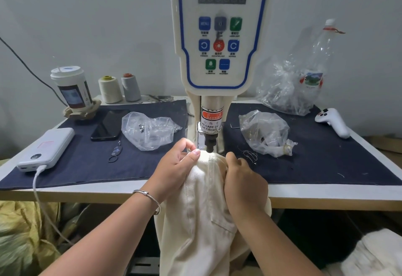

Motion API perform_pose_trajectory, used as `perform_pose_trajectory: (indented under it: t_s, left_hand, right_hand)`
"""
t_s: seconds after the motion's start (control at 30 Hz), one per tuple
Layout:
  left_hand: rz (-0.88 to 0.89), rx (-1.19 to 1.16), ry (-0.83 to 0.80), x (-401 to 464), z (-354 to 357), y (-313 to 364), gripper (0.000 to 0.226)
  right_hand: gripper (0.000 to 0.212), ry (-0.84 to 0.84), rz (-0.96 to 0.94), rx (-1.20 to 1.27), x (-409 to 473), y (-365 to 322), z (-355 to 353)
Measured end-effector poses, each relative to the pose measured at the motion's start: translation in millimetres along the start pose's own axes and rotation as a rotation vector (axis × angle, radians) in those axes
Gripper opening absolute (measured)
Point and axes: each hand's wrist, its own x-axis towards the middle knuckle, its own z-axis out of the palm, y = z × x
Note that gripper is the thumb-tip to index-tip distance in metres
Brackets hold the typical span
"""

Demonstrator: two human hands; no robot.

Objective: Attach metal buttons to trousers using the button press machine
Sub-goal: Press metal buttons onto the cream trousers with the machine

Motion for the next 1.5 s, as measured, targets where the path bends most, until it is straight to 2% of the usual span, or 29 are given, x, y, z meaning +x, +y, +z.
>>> perform_pose_trajectory:
  t_s: [0.17, 0.3, 0.57, 0.77, 0.97, 1.5]
  left_hand:
    - [-0.04, -0.005, -0.004, 4.4, -0.3, -2.8, 0.016]
    - [-0.064, -0.017, 0.002, 3.9, -2.4, -6.3, 0.016]
    - [-0.084, -0.154, -0.011, -7.5, 1.9, -6.8, 0.025]
    - [-0.106, -0.174, 0.008, -8.2, 3.6, -10.8, 0.015]
    - [-0.156, -0.207, 0.008, -8.4, 4.1, -6.3, 0.011]
    - [-0.251, -0.21, 0.065, -11.2, 1.5, -5.6, 0.011]
  right_hand:
    - [0.022, -0.072, 0.035, 0.007, 3.2, 3.7, 4.7]
    - [0.017, -0.05, 0.049, 0.034, 10.4, 6.4, 1.5]
    - [0.026, -0.008, -0.009, 0.038, 2.3, 3.2, -3.2]
    - [0.027, 0.064, -0.027, 0.031, 0.9, 2.3, -0.5]
    - [0.033, 0.054, -0.009, 0.013, 0.2, 0.2, 0.5]
    - [0.027, 0.083, 0.016, 0.02, -1.9, 0.2, 3.0]
